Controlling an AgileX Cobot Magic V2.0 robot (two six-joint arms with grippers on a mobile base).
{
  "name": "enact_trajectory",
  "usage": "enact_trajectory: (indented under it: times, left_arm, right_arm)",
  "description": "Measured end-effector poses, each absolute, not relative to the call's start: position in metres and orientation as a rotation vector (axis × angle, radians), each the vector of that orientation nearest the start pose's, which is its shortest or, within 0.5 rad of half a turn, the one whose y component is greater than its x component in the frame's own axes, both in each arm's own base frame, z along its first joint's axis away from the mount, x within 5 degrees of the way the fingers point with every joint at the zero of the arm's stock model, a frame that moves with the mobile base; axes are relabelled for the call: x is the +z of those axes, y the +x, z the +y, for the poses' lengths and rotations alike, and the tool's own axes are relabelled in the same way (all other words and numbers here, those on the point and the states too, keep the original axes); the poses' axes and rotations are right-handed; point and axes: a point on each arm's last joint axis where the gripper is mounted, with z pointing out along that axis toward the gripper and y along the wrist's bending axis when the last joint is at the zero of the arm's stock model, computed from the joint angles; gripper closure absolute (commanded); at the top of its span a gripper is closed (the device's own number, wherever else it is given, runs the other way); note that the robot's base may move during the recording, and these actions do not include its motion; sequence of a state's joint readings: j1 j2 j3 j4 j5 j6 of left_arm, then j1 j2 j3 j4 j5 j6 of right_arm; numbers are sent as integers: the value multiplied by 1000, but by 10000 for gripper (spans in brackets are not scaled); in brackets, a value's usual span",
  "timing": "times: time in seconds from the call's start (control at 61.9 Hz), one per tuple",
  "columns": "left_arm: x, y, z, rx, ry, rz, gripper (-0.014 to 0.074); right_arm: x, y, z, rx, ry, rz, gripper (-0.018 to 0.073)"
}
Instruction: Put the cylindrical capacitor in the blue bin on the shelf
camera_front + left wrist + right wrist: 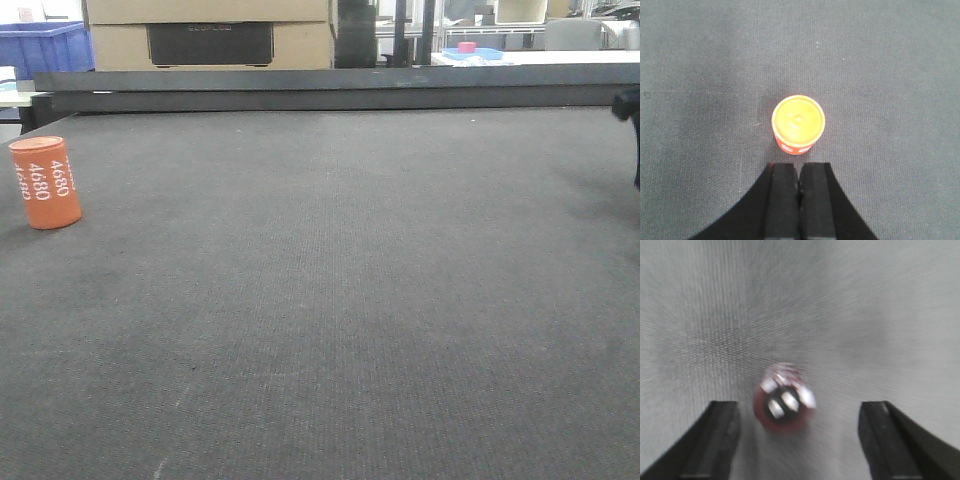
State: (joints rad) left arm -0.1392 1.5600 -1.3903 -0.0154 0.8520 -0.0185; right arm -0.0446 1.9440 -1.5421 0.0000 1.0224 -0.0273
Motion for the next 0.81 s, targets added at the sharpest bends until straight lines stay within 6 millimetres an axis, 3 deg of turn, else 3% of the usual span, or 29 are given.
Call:
enact_trajectory:
  times: [0.388,0.533,0.727,0.807]
  left_arm:
    - [334,338,-48,-84,143,2503,707]
    - [334,338,-48,-84,143,2503,707]
    - [334,338,-48,-84,143,2503,707]
    - [334,338,-48,-84,143,2505,707]
  right_arm:
    - [211,415,-17,18,41,2888,174]
    - [212,416,-17,17,41,2876,337]
    - [212,416,-17,20,43,2876,713]
    - [212,416,-17,20,43,2876,723]
